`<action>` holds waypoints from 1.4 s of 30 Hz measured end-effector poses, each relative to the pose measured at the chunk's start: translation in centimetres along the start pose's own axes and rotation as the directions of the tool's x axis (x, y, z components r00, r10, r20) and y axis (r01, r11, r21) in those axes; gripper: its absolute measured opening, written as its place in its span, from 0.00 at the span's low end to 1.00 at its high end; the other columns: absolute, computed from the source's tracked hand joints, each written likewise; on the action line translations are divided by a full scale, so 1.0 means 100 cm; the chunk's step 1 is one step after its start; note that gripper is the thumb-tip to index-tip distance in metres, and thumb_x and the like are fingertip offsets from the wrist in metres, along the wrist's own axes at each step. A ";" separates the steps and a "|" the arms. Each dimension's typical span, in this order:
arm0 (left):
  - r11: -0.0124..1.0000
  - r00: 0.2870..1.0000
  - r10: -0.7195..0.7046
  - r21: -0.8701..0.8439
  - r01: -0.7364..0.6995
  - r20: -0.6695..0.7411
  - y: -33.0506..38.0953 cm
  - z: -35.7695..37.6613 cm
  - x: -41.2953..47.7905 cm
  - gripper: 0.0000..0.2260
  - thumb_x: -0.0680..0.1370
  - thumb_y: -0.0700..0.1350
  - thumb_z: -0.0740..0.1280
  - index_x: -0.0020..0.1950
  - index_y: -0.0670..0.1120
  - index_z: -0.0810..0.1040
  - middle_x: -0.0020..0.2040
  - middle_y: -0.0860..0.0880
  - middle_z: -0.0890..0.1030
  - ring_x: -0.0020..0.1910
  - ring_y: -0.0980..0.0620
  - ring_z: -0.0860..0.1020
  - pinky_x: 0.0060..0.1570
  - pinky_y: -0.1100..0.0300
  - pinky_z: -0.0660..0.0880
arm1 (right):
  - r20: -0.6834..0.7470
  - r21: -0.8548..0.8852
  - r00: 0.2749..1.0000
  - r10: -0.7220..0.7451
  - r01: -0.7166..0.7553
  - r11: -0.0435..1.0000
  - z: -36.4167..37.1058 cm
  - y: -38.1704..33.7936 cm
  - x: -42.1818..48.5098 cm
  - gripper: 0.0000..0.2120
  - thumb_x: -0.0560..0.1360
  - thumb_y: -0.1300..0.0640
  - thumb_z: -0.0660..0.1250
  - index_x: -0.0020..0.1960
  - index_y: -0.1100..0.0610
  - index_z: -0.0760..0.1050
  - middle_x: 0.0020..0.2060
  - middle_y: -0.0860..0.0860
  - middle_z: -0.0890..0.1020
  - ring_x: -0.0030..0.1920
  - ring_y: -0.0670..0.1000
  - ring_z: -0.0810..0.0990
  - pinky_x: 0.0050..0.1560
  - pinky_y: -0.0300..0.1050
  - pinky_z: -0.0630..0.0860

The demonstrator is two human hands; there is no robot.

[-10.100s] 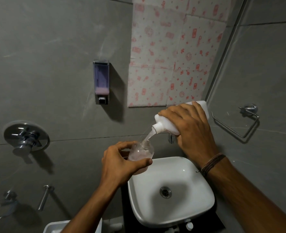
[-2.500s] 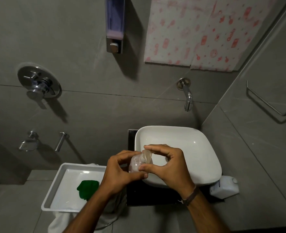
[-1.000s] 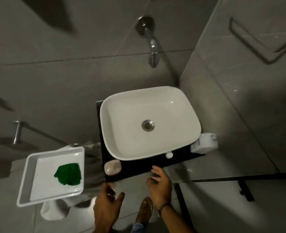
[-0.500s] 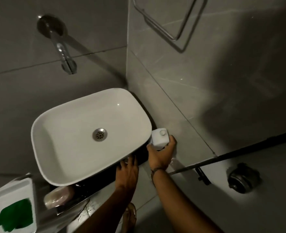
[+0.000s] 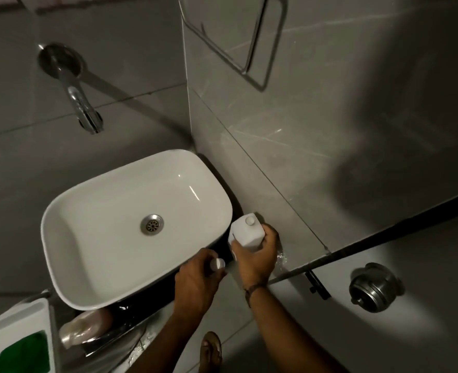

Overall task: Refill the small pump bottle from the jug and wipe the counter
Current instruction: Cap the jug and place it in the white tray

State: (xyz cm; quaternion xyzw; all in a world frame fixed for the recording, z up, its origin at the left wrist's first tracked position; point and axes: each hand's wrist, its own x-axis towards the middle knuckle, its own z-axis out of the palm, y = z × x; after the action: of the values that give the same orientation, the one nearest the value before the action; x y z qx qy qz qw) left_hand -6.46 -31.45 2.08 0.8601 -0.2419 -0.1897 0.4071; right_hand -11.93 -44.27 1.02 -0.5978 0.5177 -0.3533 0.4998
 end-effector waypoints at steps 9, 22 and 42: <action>0.891 0.956 0.224 -0.358 -0.279 -0.188 0.102 -0.099 0.011 0.14 0.72 0.47 0.82 0.56 0.52 0.88 0.52 0.57 0.87 0.50 0.54 0.85 0.49 0.65 0.84 | 0.309 0.080 0.939 -0.149 0.130 0.988 -0.013 -0.062 -0.055 0.35 0.65 0.58 0.83 0.67 0.41 0.74 0.64 0.43 0.80 0.63 0.47 0.80 0.52 0.46 0.86; 0.924 0.942 0.327 -0.181 -0.337 -0.080 0.107 -0.185 -0.015 0.12 0.72 0.43 0.81 0.55 0.50 0.89 0.56 0.52 0.89 0.53 0.53 0.86 0.58 0.51 0.84 | 0.314 0.134 0.914 -0.256 0.224 0.965 0.006 -0.113 -0.109 0.37 0.59 0.49 0.83 0.64 0.36 0.74 0.63 0.39 0.80 0.62 0.47 0.80 0.47 0.37 0.83; 0.859 0.898 0.415 -0.262 -0.440 -0.148 0.080 -0.202 -0.037 0.09 0.78 0.54 0.69 0.58 0.59 0.81 0.60 0.57 0.83 0.61 0.54 0.81 0.64 0.51 0.80 | 0.324 0.207 0.912 -0.252 0.192 0.959 0.008 -0.137 -0.154 0.35 0.65 0.67 0.82 0.60 0.36 0.74 0.64 0.47 0.81 0.63 0.52 0.81 0.55 0.47 0.84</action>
State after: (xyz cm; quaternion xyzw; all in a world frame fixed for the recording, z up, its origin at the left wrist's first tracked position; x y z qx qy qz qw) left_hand -1.02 -21.43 20.90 0.7234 -0.3787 -0.0907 0.5701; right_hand -10.85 -29.57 15.47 -0.6607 0.3178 -0.3398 0.5890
